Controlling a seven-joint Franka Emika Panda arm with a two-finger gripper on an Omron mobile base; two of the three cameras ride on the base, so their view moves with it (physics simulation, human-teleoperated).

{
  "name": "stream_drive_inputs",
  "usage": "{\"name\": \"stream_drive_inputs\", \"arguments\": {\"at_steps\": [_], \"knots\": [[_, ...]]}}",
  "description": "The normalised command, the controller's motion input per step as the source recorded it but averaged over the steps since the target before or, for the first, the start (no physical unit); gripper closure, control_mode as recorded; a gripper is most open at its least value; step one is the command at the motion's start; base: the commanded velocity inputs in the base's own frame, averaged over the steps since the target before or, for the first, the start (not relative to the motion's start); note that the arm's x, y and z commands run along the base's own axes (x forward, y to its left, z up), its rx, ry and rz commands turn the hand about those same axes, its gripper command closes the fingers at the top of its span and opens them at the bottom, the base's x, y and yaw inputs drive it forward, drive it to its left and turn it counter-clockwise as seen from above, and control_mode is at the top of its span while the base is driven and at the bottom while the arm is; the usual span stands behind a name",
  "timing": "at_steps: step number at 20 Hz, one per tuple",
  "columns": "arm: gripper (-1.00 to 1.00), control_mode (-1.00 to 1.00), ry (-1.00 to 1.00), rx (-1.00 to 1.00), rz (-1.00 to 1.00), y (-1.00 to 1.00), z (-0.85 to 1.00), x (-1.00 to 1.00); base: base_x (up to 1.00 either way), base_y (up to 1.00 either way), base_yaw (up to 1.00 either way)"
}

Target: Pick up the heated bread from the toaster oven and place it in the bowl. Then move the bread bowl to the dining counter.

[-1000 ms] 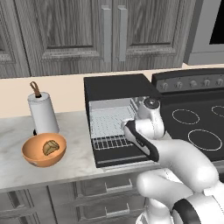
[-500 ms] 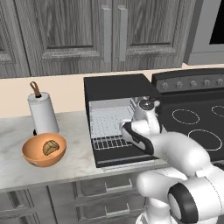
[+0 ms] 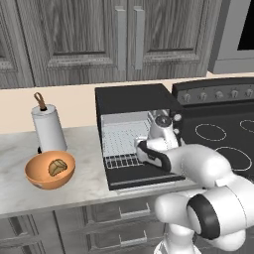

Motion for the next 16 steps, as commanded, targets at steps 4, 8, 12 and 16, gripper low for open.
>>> {"name": "stream_drive_inputs", "arguments": {"at_steps": [4, 8, 12, 16], "knots": [[1.00, -1.00, 0.02, 0.00, 0.00, 0.00, 0.00, -0.02, 0.00, 0.00, 0.00], [1.00, -1.00, -0.08, 0.00, 0.01, 0.04, 0.26, -0.90, 0.00, 0.00, 0.00], [1.00, -1.00, -0.26, 0.00, 0.20, 0.49, 0.90, -1.00, 0.00, 0.00, 0.00], [1.00, -1.00, -0.13, 0.00, 0.27, 0.96, 0.95, -1.00, 0.00, 0.00, 0.00]]}}
